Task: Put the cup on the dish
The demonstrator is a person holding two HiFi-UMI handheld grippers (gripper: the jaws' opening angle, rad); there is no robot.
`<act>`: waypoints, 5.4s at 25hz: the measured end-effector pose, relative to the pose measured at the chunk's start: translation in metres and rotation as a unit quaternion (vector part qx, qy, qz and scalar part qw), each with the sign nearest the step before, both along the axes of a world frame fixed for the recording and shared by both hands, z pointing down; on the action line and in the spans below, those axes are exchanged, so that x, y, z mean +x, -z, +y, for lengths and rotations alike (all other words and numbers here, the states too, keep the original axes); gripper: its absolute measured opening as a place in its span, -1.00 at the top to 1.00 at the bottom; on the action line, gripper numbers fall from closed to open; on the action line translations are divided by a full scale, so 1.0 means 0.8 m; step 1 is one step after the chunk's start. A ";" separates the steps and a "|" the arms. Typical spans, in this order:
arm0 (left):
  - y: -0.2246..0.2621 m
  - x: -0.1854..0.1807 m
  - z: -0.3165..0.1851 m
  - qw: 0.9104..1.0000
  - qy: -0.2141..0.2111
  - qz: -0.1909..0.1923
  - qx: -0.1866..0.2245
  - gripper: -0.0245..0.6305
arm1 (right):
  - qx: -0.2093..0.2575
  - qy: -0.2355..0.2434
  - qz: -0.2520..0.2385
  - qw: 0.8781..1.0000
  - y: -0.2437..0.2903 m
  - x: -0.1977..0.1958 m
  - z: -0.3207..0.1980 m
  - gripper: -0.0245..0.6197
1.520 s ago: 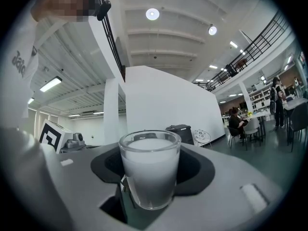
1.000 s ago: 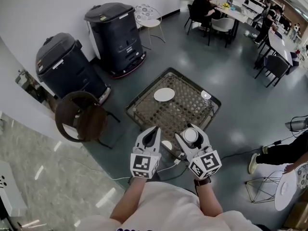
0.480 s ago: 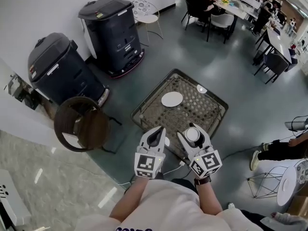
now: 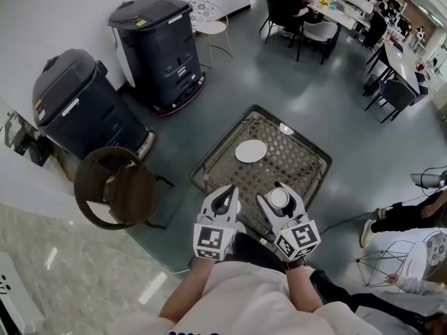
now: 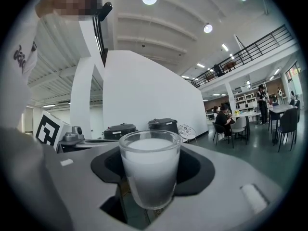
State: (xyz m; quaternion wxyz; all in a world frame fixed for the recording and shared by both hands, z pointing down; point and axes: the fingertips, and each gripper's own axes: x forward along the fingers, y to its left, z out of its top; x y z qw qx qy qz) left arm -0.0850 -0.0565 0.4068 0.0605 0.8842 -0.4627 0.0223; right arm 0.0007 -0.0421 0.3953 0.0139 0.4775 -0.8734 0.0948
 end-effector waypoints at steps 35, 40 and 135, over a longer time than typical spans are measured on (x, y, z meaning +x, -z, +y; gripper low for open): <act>-0.200 0.050 -0.177 0.986 -0.015 -0.046 -0.159 0.91 | -0.116 -0.007 0.019 0.993 -0.248 0.047 -0.227 0.13; -0.239 0.054 -0.193 0.982 -0.010 -0.057 -0.179 0.91 | -0.123 0.003 0.015 0.992 -0.288 0.045 -0.255 0.13; -0.123 0.025 -0.135 0.994 0.000 0.006 -0.108 0.91 | -0.022 -0.048 0.140 0.989 -0.144 0.035 -0.155 0.83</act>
